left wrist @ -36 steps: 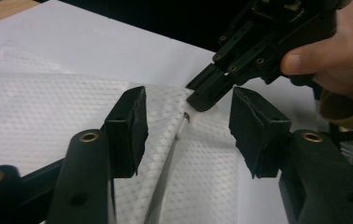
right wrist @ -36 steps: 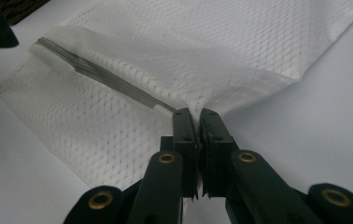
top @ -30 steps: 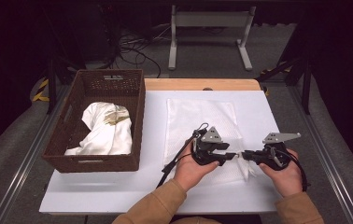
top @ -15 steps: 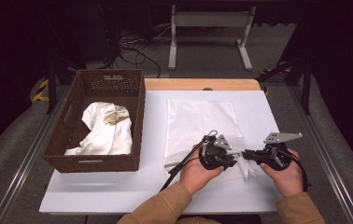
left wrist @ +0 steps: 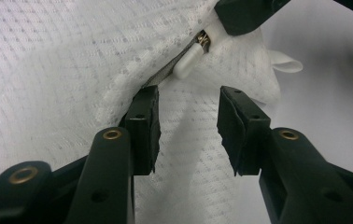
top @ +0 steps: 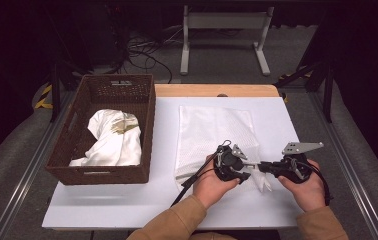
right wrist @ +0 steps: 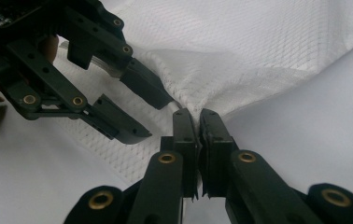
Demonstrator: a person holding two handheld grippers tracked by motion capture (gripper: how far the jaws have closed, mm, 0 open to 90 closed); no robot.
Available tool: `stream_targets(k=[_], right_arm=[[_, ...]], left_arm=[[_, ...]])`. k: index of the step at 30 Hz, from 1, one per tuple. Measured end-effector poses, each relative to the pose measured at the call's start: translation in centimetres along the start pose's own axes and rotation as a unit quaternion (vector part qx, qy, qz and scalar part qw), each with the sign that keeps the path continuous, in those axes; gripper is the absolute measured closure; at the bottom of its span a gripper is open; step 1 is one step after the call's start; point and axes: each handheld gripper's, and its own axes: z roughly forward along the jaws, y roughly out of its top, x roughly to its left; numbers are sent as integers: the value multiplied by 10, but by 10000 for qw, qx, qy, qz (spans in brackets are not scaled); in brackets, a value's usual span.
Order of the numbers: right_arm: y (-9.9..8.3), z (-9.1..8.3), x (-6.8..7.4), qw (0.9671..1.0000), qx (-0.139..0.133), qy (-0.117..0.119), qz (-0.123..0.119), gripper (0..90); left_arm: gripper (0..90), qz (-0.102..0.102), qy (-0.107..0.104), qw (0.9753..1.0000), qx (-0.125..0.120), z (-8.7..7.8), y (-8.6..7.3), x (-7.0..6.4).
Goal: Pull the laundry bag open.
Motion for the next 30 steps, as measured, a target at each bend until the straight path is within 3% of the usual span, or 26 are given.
stream_targets(k=[9,12,21,30], right_arm=[[0,1,1,9999,-19,112,-7,866],[0,1,1,9999,-23,127,-10,866],[1,2,1,9997,-15,240,-56,865],[1,2,1,9995,-38,303,-67,864]], left_arm=[[631,154,-169,9995,-225,-1,2,-4],[708,231,-201,9992,-252,-1,2,-6],[861,417,-51,9990,-172,-2,3,-7],[866,538,55,9985,-89,-5,4,-9]])
